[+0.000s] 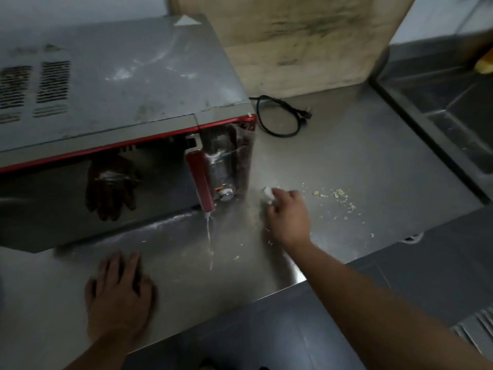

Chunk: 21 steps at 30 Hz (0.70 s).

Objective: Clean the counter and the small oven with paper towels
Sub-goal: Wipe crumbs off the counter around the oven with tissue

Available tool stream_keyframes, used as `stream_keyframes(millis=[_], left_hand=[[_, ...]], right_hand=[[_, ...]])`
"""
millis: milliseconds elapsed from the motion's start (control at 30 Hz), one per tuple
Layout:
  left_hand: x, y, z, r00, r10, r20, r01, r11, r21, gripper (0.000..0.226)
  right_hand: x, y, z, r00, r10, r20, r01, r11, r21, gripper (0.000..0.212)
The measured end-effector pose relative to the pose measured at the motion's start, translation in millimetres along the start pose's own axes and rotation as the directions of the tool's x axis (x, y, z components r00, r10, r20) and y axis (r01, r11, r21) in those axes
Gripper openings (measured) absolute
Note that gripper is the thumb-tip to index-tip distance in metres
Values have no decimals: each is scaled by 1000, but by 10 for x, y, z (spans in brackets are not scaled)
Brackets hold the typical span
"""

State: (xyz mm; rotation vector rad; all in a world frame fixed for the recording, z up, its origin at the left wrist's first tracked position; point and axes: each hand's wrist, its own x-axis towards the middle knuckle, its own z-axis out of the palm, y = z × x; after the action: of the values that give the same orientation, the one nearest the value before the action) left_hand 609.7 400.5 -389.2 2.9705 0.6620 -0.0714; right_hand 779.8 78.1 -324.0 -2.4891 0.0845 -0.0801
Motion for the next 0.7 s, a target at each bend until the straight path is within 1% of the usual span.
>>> stream_keyframes(millis=[67,133,233,333,400,500,567,633,700], left_hand=[[19,-7,8,1000,-16,-2,16,1000,-4,72],[29,-7,29,999,-36,0,36,999,-9,74],[55,-22,53,999,-36,-4,36,999,-19,75],[67,-57,113,998,-20,-55,18,999,-40,72],[60,-75,129,997,-13,-79,9,999,-45,71],[64,-102,133,997,2,-76,-4,999,-35,72],[69,-90,109,997,-2,-72,0,1000,-31,72],[64,-81,86,998,-7,-65,5,1000,-24,72],[70,-67,66,999,1,-54,-2,1000,-21,72]], right_hand=[[389,172,-132,999,-5,-39,2,997,-71,40],[789,305,-199,999,-42,-17,39,990,-138,36],[1276,438,-203,996,-34,83,56,961,-270,32],[1453,464,-40,975,-64,213,140,921,-364,31],[1380,401,77,964,-85,251,183,899,-398,32],[986,304,138,946,-152,287,254,897,-361,36],[598,260,119,913,-226,340,337,887,-317,40],[270,240,87,865,-280,417,414,868,-275,43],[75,243,54,831,-286,476,428,877,-220,42]])
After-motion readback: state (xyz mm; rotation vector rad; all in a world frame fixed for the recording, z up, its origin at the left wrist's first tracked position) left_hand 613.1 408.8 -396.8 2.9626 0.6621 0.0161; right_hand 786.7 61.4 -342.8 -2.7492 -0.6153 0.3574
